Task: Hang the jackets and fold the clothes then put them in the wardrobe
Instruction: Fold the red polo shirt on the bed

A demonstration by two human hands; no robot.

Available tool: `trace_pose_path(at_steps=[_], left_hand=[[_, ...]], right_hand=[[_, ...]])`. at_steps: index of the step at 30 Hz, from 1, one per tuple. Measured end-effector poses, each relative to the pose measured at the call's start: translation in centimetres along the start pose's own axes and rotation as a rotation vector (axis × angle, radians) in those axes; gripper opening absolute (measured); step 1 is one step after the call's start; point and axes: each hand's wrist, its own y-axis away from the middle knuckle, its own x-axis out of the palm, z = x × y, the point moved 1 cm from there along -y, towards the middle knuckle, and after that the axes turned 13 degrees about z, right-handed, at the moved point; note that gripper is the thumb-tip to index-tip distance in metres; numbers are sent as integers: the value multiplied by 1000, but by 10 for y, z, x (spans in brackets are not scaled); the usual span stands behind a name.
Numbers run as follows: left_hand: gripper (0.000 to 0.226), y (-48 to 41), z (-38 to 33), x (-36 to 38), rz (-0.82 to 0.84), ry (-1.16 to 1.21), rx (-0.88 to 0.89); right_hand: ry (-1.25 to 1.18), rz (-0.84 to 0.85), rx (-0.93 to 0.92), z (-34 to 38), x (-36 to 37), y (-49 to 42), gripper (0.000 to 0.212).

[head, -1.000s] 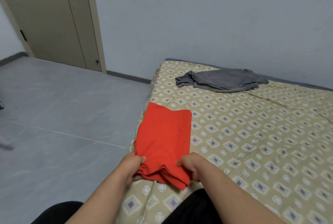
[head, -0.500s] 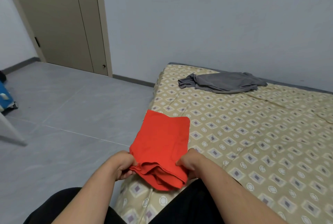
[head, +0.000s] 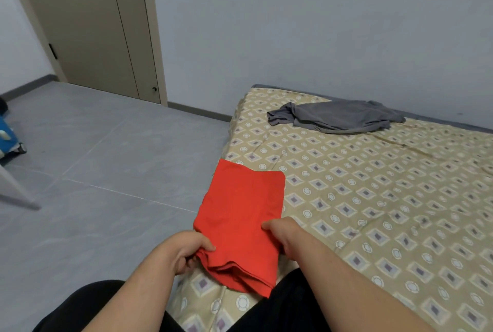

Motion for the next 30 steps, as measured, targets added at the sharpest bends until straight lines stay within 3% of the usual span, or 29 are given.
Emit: trace_pose_path(at_steps=[3, 9, 12, 14, 17, 19, 21, 25, 26, 28, 30], left_hand=[[16, -2, -5, 1, -26, 191, 105], [21, 5, -7, 8, 216, 474, 50], [29, 6, -10, 12, 274, 673, 88], [30, 7, -15, 11, 284, 782, 107], [27, 8, -22, 5, 278, 880, 89], [27, 11, -25, 7, 315, 962, 101], [24, 15, -30, 11, 348, 961, 197], [31, 19, -37, 14, 512, 965, 384], [34, 18, -38, 13, 532, 958, 403], [41, 11, -37, 15, 473, 795, 432], [42, 3, -35, 22, 231, 459, 541]], right_hand=[[100, -2, -22, 1, 3, 0, 14], [853, -105, -245, -9, 2, 15, 55], [1181, 63, -660, -12, 17, 39, 86], [1278, 229, -716, -17, 26, 45, 99], [1208, 373, -662, -18, 26, 40, 107], [1187, 347, -666, -18, 24, 37, 106], [1054, 275, -644, -17, 25, 34, 84], [655, 186, -588, -4, 24, 25, 19], [589, 179, -580, 0, 25, 23, 14], [516, 165, -532, 3, 25, 19, 23], [513, 152, -491, 6, 23, 14, 25]])
